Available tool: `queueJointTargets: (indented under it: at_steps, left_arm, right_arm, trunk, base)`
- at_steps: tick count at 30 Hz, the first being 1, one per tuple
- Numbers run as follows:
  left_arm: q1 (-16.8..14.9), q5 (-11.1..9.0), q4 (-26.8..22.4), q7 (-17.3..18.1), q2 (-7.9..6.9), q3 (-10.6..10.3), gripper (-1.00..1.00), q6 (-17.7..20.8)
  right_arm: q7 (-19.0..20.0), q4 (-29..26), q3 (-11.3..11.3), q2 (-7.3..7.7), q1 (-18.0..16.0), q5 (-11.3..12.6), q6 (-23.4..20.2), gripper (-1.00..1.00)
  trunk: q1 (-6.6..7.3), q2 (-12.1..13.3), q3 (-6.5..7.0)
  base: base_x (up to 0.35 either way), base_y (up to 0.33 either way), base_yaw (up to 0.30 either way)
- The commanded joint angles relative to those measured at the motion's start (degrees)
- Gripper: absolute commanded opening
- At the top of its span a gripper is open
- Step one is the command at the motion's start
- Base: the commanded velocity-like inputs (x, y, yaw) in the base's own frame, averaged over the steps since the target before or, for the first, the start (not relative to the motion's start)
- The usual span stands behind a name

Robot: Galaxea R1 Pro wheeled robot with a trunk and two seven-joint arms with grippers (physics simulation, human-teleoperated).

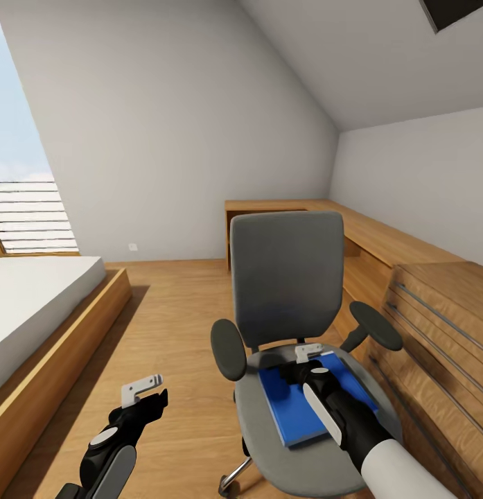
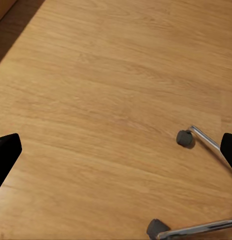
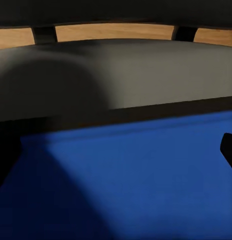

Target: In the bedroom, organize the workspace by keeping the computer under the desk, ensuring the monitor is on the desk, placing the keyboard on the desk next to the monitor, placing the mouse on the desk next to the keyboard, moving the folder from the swivel chair onto the desk next to the mouse, stacking the notebook on top of the folder with the pen on top of the notebook, and positioning the swivel chair next to the desk.

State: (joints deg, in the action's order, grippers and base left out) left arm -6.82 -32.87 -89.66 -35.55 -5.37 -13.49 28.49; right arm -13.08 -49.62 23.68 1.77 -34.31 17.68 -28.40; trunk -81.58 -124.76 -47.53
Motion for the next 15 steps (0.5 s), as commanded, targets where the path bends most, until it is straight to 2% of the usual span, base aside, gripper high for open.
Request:
queueJointTargets:
  at_steps: [1, 4, 9, 15]
  left_arm:
    - [0.0, -0.5, -0.1, -0.6, -0.06, -0.1, 1.00, 0.1]
    - [-0.1, -0.5, -0.1, -0.6, -0.07, -0.1, 1.00, 0.1]
    - [0.0, -0.5, -0.1, -0.6, -0.03, -0.1, 1.00, 0.1]
    - [0.0, -0.5, -0.1, -0.6, 0.00, -0.1, 1.00, 0.1]
  right_arm:
    - [-0.6, -0.1, 0.3, 0.08, -0.1, 0.6, -0.2, 1.00]
    - [-0.6, -0.1, 0.3, 0.08, -0.1, 0.6, -0.1, 1.00]
    - [-0.6, -0.2, 0.3, 0.15, -0.1, 0.5, 0.1, 1.00]
    - [-0.6, -0.2, 0.3, 0.16, -0.1, 0.5, 0.2, 1.00]
  trunk:
    - [0.01, 0.0, -0.06]
    - [0.01, 0.0, -0.06]
    - [0.01, 0.0, -0.06]
    - [0.01, 0.0, -0.06]
  base:
    - [-0.007, 0.000, 0.000]
    - [0.026, 0.000, 0.000]
    - [0.166, 0.000, 0.000]
    - [0.049, 0.000, 0.000]
